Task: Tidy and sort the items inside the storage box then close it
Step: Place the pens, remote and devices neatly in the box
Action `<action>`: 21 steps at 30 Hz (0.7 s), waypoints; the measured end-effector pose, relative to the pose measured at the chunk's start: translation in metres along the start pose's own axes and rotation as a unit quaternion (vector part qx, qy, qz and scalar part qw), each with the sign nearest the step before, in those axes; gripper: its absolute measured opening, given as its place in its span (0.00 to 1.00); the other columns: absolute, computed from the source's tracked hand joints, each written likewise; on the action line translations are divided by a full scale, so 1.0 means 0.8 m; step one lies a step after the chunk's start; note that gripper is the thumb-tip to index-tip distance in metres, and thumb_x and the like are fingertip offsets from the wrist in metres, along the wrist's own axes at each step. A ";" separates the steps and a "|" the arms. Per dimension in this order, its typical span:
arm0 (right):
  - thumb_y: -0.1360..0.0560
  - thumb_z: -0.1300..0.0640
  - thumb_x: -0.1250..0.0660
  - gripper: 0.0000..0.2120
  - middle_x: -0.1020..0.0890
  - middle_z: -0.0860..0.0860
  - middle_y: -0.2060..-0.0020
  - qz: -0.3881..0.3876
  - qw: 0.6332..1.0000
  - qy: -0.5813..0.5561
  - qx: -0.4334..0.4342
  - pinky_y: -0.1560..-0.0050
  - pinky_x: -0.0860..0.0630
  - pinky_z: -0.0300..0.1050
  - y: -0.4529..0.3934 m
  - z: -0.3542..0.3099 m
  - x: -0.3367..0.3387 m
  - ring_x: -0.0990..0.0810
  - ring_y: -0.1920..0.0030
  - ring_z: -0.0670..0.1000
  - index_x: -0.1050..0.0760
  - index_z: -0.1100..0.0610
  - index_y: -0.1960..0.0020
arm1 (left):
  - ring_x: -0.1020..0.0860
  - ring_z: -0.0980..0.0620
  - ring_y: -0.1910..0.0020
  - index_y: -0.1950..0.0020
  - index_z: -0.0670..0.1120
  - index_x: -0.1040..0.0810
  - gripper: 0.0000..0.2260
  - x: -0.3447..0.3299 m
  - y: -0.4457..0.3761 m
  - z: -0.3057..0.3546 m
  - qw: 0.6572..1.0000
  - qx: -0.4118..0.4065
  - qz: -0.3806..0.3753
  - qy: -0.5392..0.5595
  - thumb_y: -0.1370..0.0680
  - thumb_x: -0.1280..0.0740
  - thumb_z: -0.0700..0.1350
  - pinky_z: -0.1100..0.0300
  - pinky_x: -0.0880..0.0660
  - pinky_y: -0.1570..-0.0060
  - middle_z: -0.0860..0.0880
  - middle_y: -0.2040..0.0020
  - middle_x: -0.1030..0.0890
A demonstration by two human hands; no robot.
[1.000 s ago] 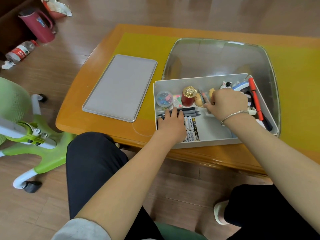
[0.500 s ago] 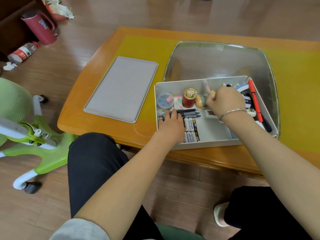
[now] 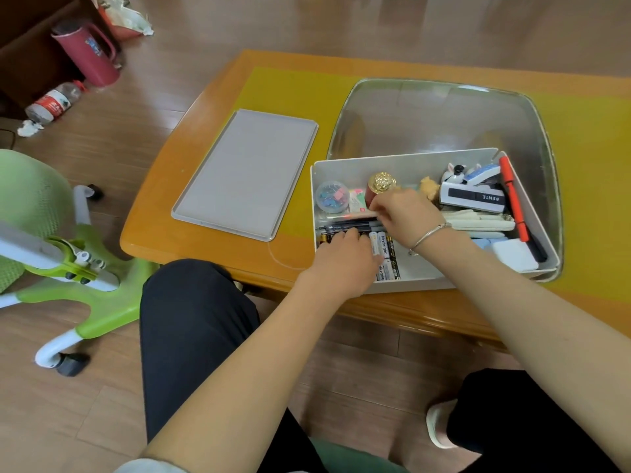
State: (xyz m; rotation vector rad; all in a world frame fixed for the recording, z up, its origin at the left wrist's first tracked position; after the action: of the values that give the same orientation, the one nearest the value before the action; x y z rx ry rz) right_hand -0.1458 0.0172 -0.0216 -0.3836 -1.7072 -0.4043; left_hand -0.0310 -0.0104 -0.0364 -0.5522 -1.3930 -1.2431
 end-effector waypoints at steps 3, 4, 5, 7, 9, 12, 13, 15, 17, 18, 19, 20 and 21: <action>0.24 0.60 0.40 0.10 0.20 0.58 0.52 0.014 1.000 0.019 -0.004 0.51 0.24 0.54 -0.006 -0.002 -0.005 0.22 0.50 0.60 0.22 0.57 0.46 | 0.43 0.42 0.25 0.24 0.41 0.42 0.26 -0.004 0.003 0.000 1.000 0.018 -0.016 0.002 0.17 0.51 0.56 0.45 0.37 0.32 0.41 0.23 0.42; 0.24 0.59 0.39 0.10 0.19 0.58 0.52 0.017 0.999 0.026 -0.009 0.52 0.24 0.53 -0.008 -0.003 -0.006 0.22 0.50 0.60 0.22 0.57 0.46 | 0.47 0.43 0.23 0.23 0.41 0.45 0.27 -0.004 0.003 -0.001 1.000 0.023 -0.020 0.007 0.17 0.51 0.56 0.45 0.40 0.30 0.41 0.22 0.47; 0.24 0.57 0.38 0.10 0.19 0.58 0.51 0.015 0.999 0.031 -0.015 0.52 0.24 0.53 -0.010 -0.002 -0.007 0.22 0.49 0.60 0.22 0.57 0.46 | 0.50 0.43 0.23 0.22 0.41 0.47 0.27 -0.004 0.002 -0.001 0.999 0.029 -0.025 0.012 0.17 0.51 0.56 0.45 0.42 0.29 0.41 0.21 0.50; 0.24 0.56 0.36 0.09 0.20 0.58 0.50 0.009 0.999 0.035 -0.028 0.51 0.24 0.52 -0.012 -0.001 -0.009 0.22 0.48 0.60 0.21 0.57 0.46 | 0.53 0.44 0.22 0.22 0.40 0.50 0.28 -0.006 -0.001 -0.002 0.998 0.038 -0.039 0.018 0.17 0.52 0.56 0.44 0.45 0.28 0.42 0.21 0.53; 0.24 0.55 0.35 0.09 0.20 0.58 0.51 0.010 0.999 0.037 -0.036 0.52 0.24 0.51 -0.013 0.000 -0.010 0.22 0.48 0.60 0.21 0.58 0.47 | 0.54 0.45 0.22 0.21 0.40 0.51 0.30 -0.009 -0.003 -0.001 0.997 0.047 -0.051 0.022 0.17 0.54 0.58 0.43 0.46 0.27 0.43 0.21 0.54; 0.24 0.56 0.36 0.09 0.19 0.58 0.52 0.013 0.998 0.051 -0.033 0.54 0.24 0.49 -0.014 -0.003 -0.012 0.22 0.50 0.59 0.20 0.58 0.49 | 0.55 0.46 0.22 0.21 0.40 0.52 0.31 -0.013 -0.005 0.000 0.996 0.056 -0.051 0.040 0.17 0.55 0.58 0.43 0.47 0.28 0.43 0.21 0.54; 0.24 0.56 0.36 0.09 0.19 0.58 0.53 0.012 0.998 0.056 -0.029 0.54 0.25 0.49 -0.014 -0.005 -0.012 0.22 0.50 0.58 0.20 0.58 0.49 | 0.55 0.46 0.22 0.21 0.40 0.52 0.31 -0.014 -0.006 0.000 0.996 0.058 -0.048 0.045 0.18 0.54 0.59 0.43 0.47 0.28 0.43 0.21 0.55; 0.24 0.56 0.37 0.09 0.19 0.57 0.53 0.004 0.998 0.057 -0.021 0.56 0.26 0.47 -0.014 -0.009 -0.013 0.22 0.50 0.58 0.19 0.58 0.49 | 0.57 0.45 0.22 0.21 0.40 0.53 0.31 -0.015 -0.009 -0.002 0.995 0.068 -0.051 0.056 0.18 0.54 0.58 0.43 0.48 0.27 0.43 0.21 0.57; 0.24 0.57 0.37 0.09 0.19 0.57 0.54 -0.005 0.999 0.037 -0.022 0.55 0.26 0.47 -0.013 -0.008 -0.011 0.22 0.50 0.57 0.19 0.57 0.50 | 0.58 0.45 0.22 0.21 0.40 0.55 0.31 -0.017 -0.012 -0.003 0.993 0.079 -0.061 0.067 0.18 0.53 0.58 0.43 0.49 0.27 0.42 0.21 0.58; 0.24 0.58 0.36 0.09 0.18 0.57 0.54 -0.004 0.999 0.022 -0.025 0.53 0.24 0.47 -0.010 -0.007 -0.008 0.22 0.51 0.57 0.19 0.57 0.50 | 0.58 0.44 0.22 0.21 0.40 0.55 0.32 -0.018 -0.013 -0.004 0.992 0.082 -0.064 0.070 0.18 0.53 0.58 0.43 0.50 0.27 0.42 0.21 0.59; 0.24 0.58 0.36 0.08 0.18 0.57 0.53 0.005 1.000 0.005 -0.029 0.51 0.24 0.48 -0.006 -0.004 -0.004 0.22 0.51 0.57 0.19 0.57 0.50 | 0.59 0.44 0.22 0.21 0.40 0.56 0.32 -0.019 -0.014 -0.005 0.992 0.084 -0.064 0.071 0.18 0.53 0.58 0.43 0.50 0.27 0.42 0.21 0.59; 0.24 0.57 0.35 0.08 0.18 0.56 0.52 0.021 0.999 -0.011 -0.035 0.50 0.24 0.50 -0.001 0.000 0.002 0.22 0.50 0.57 0.19 0.57 0.50 | 0.59 0.43 0.22 0.21 0.40 0.55 0.32 -0.020 -0.015 -0.005 0.992 0.084 -0.062 0.071 0.18 0.52 0.58 0.42 0.50 0.27 0.42 0.21 0.59; 0.24 0.56 0.35 0.08 0.18 0.56 0.53 0.044 0.998 -0.025 -0.042 0.49 0.25 0.50 0.007 0.005 0.010 0.22 0.50 0.57 0.20 0.57 0.50 | 0.59 0.43 0.22 0.21 0.41 0.55 0.32 -0.020 -0.016 -0.005 0.992 0.082 -0.059 0.070 0.18 0.53 0.58 0.42 0.50 0.27 0.42 0.21 0.58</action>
State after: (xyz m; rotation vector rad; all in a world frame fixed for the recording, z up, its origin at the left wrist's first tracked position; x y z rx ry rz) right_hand -0.1479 0.0241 -0.0143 -0.5324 -1.7187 -0.4057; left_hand -0.0359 -0.0132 -0.0565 -0.2675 -1.4096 -1.2225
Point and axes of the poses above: each hand's wrist, its own y-axis away from the middle knuckle, its own x-axis out of the back of the hand, z = x × y, the point moved 6 cm from there along -y, towards the middle knuckle
